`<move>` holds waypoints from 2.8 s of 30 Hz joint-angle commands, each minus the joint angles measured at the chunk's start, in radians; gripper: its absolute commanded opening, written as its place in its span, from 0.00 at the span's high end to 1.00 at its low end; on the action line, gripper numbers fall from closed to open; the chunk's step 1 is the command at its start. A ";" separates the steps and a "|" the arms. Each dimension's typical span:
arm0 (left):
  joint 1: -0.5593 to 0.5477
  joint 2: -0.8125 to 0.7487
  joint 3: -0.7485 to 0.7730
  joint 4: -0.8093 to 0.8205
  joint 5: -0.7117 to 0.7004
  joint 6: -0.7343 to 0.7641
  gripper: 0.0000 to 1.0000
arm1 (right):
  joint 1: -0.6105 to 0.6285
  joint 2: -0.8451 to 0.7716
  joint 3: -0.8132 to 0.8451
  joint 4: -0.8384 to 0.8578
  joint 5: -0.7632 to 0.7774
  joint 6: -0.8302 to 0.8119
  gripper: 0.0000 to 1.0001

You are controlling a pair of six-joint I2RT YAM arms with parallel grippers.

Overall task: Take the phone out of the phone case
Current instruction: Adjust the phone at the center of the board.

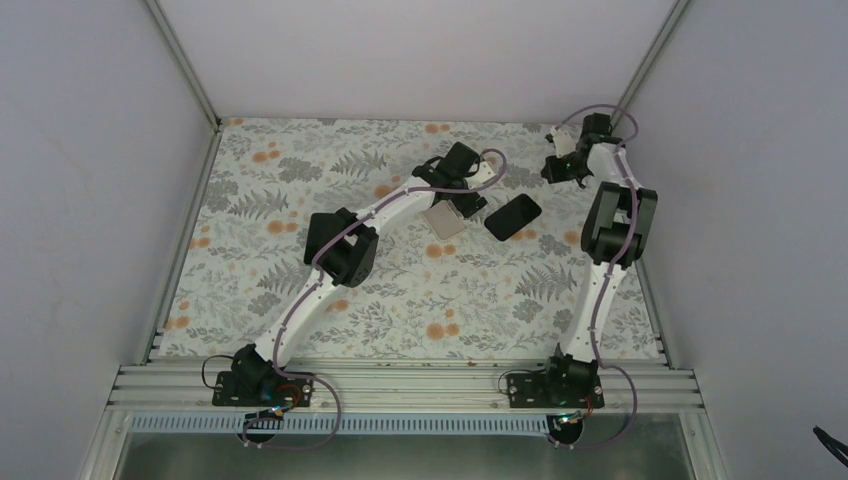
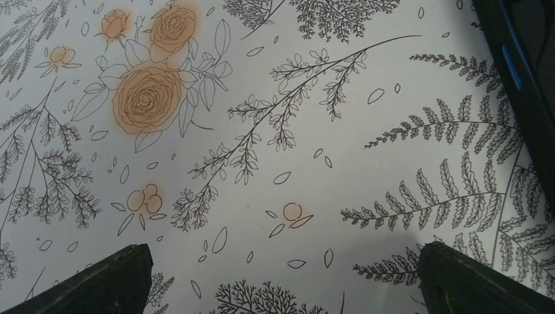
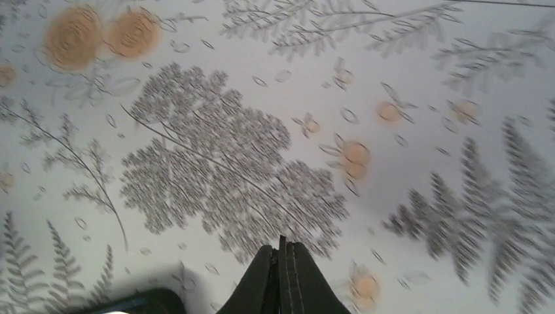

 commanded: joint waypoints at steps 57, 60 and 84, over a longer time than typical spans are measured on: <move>0.027 -0.135 -0.012 -0.093 -0.046 0.056 0.00 | 0.029 -0.481 -0.471 -0.350 -0.038 -1.295 0.00; 0.030 -0.138 -0.013 -0.093 -0.055 0.059 0.00 | 0.030 -0.408 -0.423 -0.358 -0.029 -1.310 0.00; 0.066 -0.111 0.014 -0.095 -0.031 0.039 0.00 | 0.095 -0.184 -0.355 -0.274 0.019 -1.190 0.00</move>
